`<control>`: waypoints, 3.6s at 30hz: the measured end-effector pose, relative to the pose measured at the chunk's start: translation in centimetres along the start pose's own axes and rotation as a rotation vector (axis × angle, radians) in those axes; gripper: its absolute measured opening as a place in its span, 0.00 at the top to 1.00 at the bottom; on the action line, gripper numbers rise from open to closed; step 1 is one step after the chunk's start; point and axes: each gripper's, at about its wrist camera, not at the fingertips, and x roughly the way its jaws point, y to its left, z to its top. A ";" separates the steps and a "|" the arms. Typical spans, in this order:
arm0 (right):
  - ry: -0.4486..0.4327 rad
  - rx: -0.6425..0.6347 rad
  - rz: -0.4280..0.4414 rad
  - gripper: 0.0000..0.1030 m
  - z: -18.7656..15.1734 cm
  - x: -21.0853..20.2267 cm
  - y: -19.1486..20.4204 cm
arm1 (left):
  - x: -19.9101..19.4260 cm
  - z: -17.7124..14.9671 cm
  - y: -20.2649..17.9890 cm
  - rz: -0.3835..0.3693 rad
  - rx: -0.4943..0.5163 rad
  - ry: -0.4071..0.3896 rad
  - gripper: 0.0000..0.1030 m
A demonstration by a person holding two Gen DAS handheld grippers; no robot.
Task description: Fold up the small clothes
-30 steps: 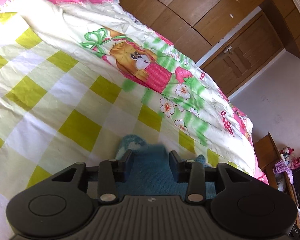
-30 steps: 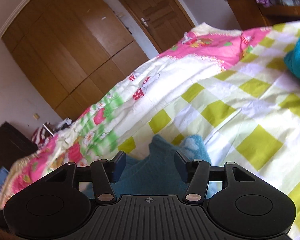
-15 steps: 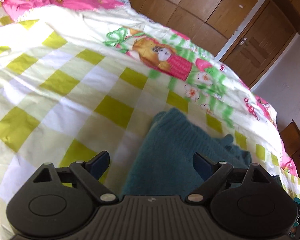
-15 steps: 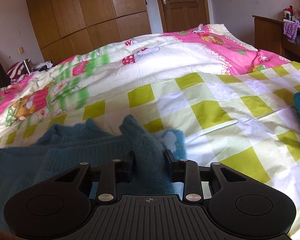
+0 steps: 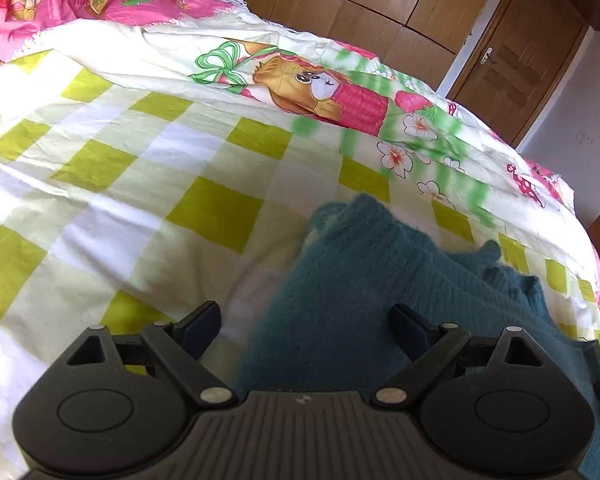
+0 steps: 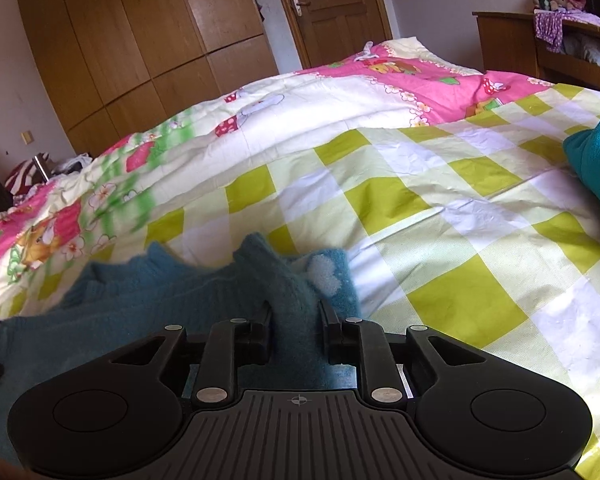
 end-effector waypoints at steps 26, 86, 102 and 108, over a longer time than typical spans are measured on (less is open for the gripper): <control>0.133 0.229 0.102 0.35 -5.9 -5.4 -5.2 | -7.3 -4.4 -4.2 0.048 0.260 -0.024 0.00; 0.087 0.613 0.234 0.74 -12.0 -15.3 -11.9 | -20.4 -12.8 -9.7 -0.123 0.467 -0.153 0.38; -0.022 0.624 0.224 0.77 -11.5 -13.8 -11.5 | -8.8 -18.7 -20.1 0.034 0.804 -0.147 0.37; -0.005 0.673 0.180 0.67 -12.2 -13.7 -11.4 | -8.1 -19.6 -19.4 -0.005 0.797 -0.124 0.34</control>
